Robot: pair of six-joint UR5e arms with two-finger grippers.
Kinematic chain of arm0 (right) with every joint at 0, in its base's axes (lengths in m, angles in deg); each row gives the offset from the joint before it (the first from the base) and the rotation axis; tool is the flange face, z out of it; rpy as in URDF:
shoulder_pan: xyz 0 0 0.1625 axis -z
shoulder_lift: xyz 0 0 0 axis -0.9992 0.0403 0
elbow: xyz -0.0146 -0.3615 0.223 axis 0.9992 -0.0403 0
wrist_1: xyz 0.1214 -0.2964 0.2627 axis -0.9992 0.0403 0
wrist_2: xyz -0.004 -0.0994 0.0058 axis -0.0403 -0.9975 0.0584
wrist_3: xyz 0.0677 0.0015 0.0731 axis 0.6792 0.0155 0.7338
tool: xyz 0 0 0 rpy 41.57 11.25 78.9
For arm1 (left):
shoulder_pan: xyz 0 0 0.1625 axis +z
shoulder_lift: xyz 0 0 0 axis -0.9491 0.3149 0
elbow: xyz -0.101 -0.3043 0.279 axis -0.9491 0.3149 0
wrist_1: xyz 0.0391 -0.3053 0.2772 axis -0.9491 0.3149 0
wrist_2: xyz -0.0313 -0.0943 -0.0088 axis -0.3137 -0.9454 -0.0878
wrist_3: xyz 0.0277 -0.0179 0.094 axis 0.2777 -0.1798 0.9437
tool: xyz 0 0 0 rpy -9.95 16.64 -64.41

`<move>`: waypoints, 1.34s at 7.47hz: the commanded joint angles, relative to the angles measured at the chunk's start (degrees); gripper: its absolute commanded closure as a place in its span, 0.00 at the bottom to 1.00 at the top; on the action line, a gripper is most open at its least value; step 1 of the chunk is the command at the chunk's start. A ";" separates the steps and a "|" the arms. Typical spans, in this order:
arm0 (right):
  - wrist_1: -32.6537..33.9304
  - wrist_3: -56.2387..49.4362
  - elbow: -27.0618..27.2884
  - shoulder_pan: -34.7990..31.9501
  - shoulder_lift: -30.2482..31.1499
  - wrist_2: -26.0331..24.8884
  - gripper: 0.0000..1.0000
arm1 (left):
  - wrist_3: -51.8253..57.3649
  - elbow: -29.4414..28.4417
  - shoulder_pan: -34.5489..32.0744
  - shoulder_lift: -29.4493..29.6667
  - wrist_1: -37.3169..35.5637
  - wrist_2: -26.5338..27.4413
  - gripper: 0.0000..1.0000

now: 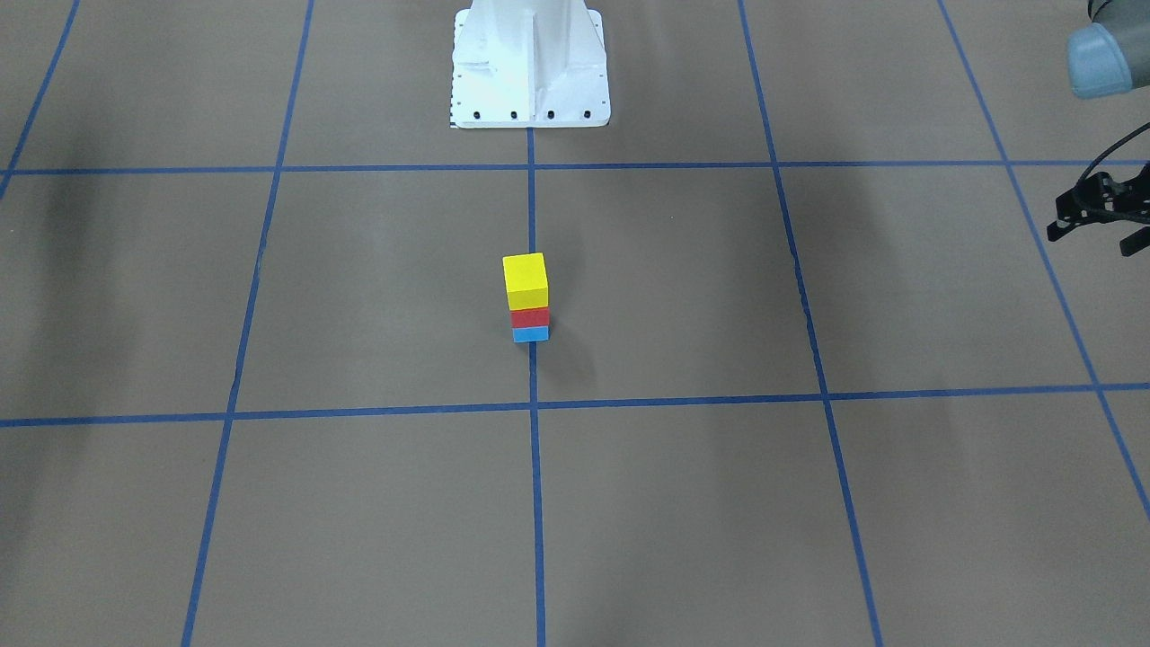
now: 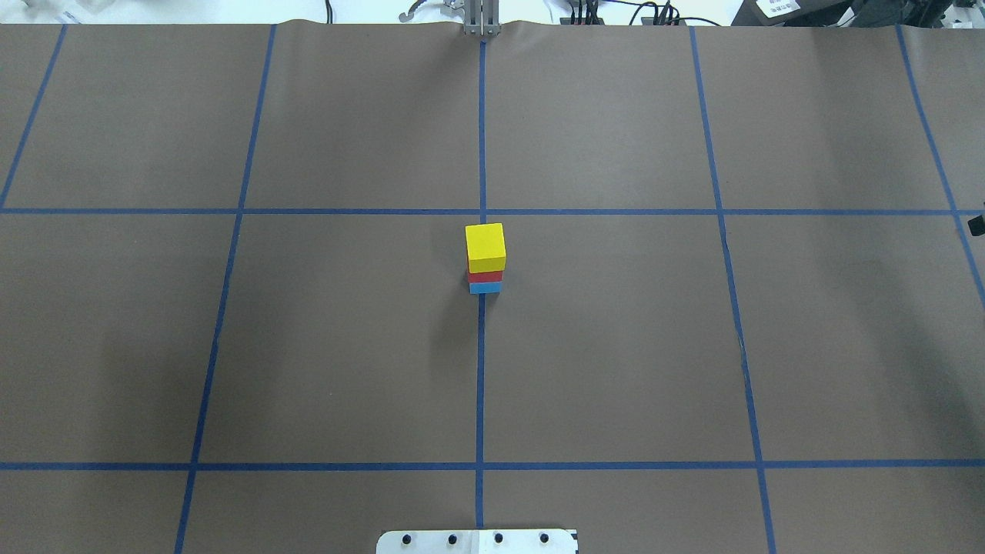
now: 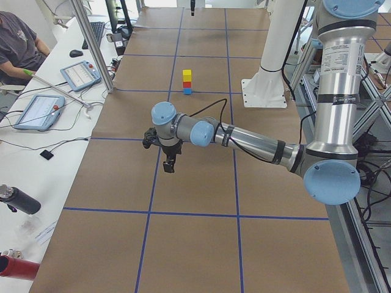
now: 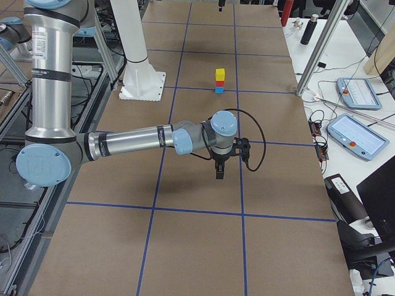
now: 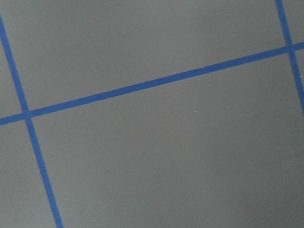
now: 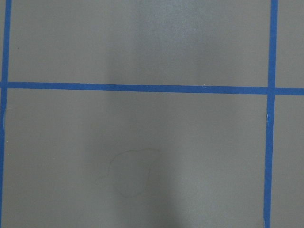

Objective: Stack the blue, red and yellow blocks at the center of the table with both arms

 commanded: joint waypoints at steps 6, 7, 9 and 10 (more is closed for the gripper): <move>0.43 -0.17 -2.61 -0.39 -2.18 -0.27 0.00 | 4.85 -4.02 -6.95 -0.33 -0.13 -4.57 0.01; 0.35 -0.17 -3.74 -0.74 -2.37 -0.44 0.00 | 3.54 -4.02 -6.95 -0.07 -0.13 -4.57 0.01; 0.61 -0.52 -4.71 -0.83 -3.24 -1.32 0.00 | 2.39 -3.75 -6.95 0.37 -0.22 -3.70 0.01; 0.61 -1.66 -5.68 -1.18 -3.33 -2.98 0.00 | 2.38 -3.49 -6.87 0.46 -0.31 0.05 0.01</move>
